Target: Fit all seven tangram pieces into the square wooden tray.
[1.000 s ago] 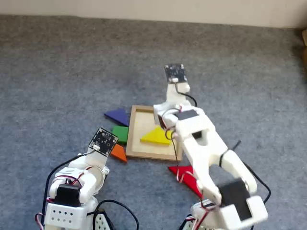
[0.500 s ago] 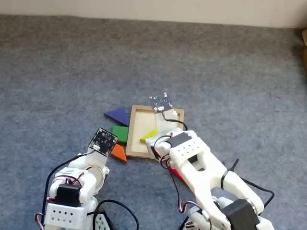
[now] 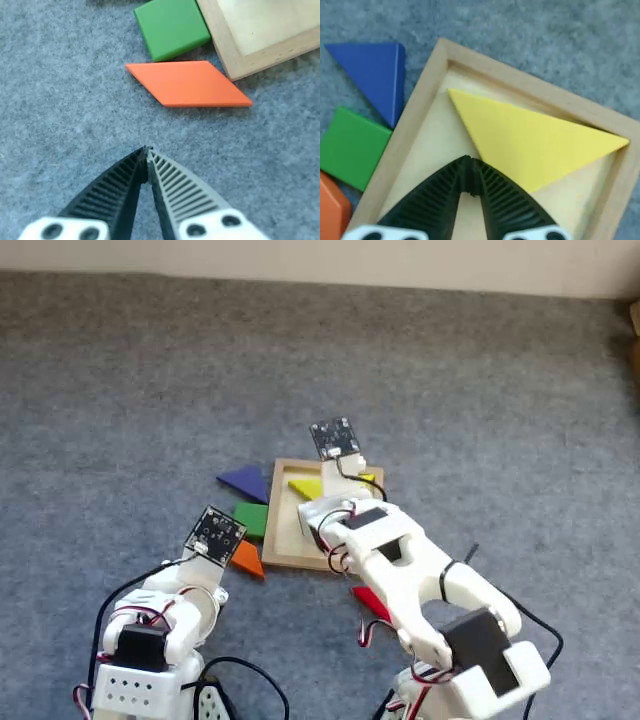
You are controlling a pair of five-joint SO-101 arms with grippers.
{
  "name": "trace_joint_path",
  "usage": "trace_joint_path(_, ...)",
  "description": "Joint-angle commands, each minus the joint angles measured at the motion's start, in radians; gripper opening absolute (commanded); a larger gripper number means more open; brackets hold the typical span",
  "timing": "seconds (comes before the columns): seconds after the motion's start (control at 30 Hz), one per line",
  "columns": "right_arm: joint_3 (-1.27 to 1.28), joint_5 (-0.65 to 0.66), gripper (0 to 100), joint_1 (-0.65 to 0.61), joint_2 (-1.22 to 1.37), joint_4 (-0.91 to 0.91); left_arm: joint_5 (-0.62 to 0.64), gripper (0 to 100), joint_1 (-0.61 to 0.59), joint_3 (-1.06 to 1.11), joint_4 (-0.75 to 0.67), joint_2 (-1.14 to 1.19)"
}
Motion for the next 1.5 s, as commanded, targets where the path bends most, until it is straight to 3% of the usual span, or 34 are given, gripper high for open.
trace_joint_path(0.0, -0.064, 0.008, 1.9, 0.024, 0.03, -0.114, -0.006, 0, -0.005, 0.019, 0.003, -0.027)
trace_joint_path(0.27, -0.054, 0.008, 2.0, 0.028, 0.041, -0.371, -0.006, 0, -0.005, 0.019, 0.003, -0.027)
trace_joint_path(0.4, -0.012, 0.006, 2.0, 0.028, -0.039, -0.372, -0.006, 0, -0.005, 0.019, 0.003, -0.027)
trace_joint_path(0.57, 0.148, 0.006, 2.0, 0.059, -0.325, -0.358, -0.006, 0, -0.005, 0.019, 0.003, -0.027)
trace_joint_path(0.63, 0.2, 0.006, 2.0, 0.096, -0.46, -0.252, -0.006, 0, -0.005, 0.019, 0.003, -0.027)
trace_joint_path(0.83, 0.159, 0.006, 2.0, 0.162, -0.763, 0.331, -0.006, 0, -0.005, 0.019, 0.003, -0.027)
trace_joint_path(0.97, 0.119, 0.008, 2.1, 0.16, -0.837, 0.567, -0.006, 0, -0.005, 0.019, 0.003, -0.027)
trace_joint_path(1.07, 0.124, 0.021, 5.7, 0.16, -0.839, 0.671, -0.006, 0, -0.005, 0.019, 0.003, -0.027)
trace_joint_path(1.2, 0.127, 0.153, 15.4, 0.156, -0.839, 0.786, -0.006, 0, -0.005, 0.019, 0.003, -0.027)
trace_joint_path(1.47, 0.229, 0.298, 17.1, 0.127, -0.806, 0.849, -0.006, 0, -0.005, 0.019, 0.003, -0.027)
